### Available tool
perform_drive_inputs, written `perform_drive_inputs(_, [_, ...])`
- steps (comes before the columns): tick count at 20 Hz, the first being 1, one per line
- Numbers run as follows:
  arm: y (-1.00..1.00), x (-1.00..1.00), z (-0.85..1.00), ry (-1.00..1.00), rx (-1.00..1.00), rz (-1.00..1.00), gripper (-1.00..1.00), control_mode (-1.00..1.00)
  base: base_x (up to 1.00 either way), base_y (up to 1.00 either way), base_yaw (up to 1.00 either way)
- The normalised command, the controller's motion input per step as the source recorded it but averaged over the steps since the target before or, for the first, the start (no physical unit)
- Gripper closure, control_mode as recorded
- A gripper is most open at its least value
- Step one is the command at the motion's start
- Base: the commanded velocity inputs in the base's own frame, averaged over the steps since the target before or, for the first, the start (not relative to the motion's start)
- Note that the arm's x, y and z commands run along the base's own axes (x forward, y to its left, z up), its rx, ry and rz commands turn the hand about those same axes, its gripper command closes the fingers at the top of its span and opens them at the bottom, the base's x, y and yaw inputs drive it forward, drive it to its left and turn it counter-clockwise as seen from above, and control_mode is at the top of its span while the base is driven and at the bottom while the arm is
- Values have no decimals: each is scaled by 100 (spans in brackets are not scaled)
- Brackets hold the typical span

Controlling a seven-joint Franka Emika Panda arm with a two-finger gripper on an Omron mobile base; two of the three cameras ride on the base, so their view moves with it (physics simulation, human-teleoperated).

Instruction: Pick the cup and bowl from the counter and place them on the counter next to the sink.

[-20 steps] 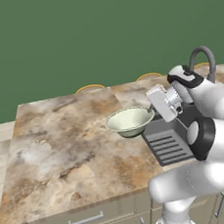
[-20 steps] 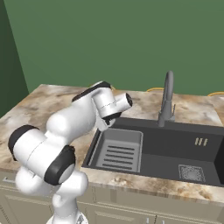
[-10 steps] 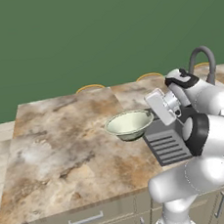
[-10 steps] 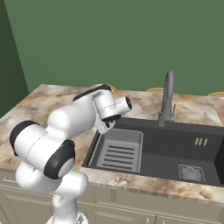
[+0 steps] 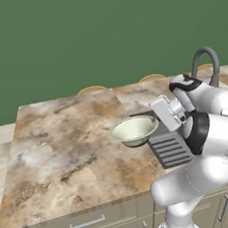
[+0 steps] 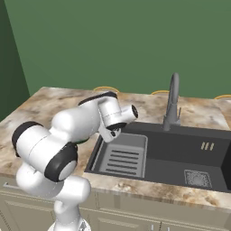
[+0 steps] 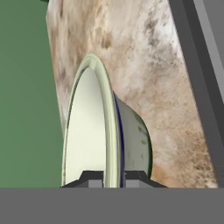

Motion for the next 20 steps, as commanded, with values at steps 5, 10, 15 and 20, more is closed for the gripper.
perform_drive_inputs(5, [-3,0,-17,0,0,0,100,-100,0,0,0])
perform_drive_inputs(10, [-1,0,-18,0,0,1,100,-100,0,0,0])
perform_drive_inputs(15, [0,0,-22,0,0,1,100,-100,0,0,0])
perform_drive_inputs(20, [0,0,-20,0,0,1,100,-100,0,0,0])
